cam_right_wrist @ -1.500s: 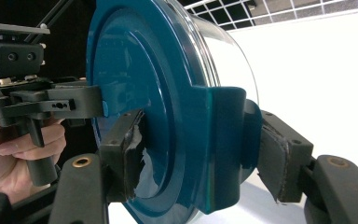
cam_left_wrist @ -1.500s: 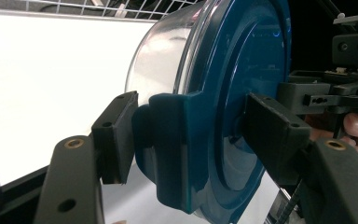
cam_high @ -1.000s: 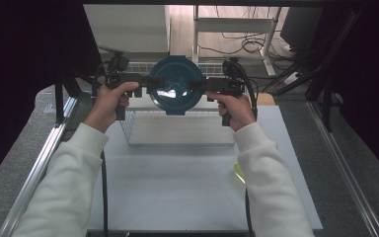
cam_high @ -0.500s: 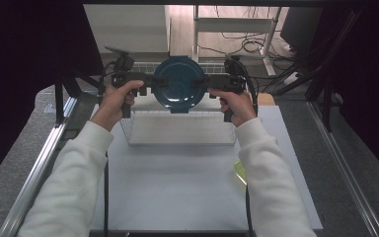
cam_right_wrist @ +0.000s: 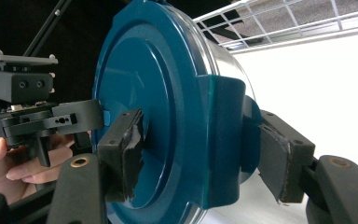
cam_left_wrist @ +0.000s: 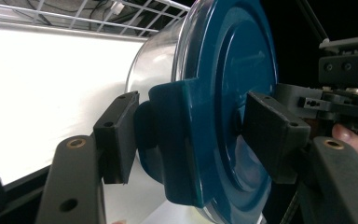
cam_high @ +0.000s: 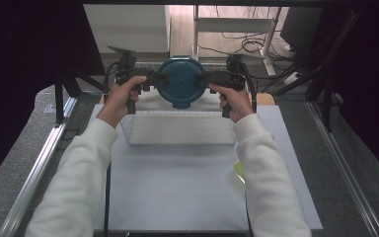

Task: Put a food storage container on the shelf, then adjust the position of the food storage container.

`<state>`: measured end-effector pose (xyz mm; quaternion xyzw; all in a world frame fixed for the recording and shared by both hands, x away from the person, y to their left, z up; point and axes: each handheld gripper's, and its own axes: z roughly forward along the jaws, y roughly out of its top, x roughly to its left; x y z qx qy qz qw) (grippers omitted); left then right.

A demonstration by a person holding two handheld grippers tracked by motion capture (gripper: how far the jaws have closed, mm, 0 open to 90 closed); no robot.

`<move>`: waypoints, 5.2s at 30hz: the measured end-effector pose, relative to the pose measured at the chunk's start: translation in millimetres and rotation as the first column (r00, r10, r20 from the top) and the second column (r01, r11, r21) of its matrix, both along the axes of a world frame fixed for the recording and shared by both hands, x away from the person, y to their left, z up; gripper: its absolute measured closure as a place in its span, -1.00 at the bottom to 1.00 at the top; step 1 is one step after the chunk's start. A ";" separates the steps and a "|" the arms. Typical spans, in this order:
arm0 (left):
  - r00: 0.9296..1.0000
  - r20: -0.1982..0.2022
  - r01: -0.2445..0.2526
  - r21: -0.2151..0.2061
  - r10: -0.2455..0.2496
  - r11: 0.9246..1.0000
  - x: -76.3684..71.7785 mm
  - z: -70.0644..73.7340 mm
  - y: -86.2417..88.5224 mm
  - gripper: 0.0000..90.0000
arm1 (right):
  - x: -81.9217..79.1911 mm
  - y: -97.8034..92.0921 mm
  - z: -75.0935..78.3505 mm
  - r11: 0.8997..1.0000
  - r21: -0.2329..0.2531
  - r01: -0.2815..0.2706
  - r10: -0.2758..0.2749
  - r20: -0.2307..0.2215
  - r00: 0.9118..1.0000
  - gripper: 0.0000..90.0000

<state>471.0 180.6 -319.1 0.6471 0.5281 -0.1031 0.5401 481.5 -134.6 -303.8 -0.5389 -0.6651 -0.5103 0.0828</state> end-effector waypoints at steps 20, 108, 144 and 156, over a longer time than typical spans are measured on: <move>0.998 -0.052 -0.025 -0.065 0.021 0.998 18.5 -18.5 -1.7 -0.25 | 16.3 -2.5 -18.1 0.994 0.068 0.083 -0.077 -0.092 0.993 -0.29; 0.990 0.141 -0.052 0.470 -0.016 0.881 -195.7 -154.6 14.2 -0.57 | -176.7 -90.6 -127.9 0.866 -0.498 -0.032 0.174 0.240 0.955 -0.42; 0.992 0.117 -0.026 0.490 -0.036 0.871 -199.0 -158.8 19.1 -0.57 | -106.8 -205.0 -118.3 0.706 -0.704 0.079 -0.031 0.081 0.996 0.97; 0.994 0.112 -0.063 0.478 0.011 0.876 -203.0 -159.0 31.0 -0.57 | -94.1 -230.4 -144.1 0.649 -0.760 0.032 -0.050 -0.001 0.999 0.97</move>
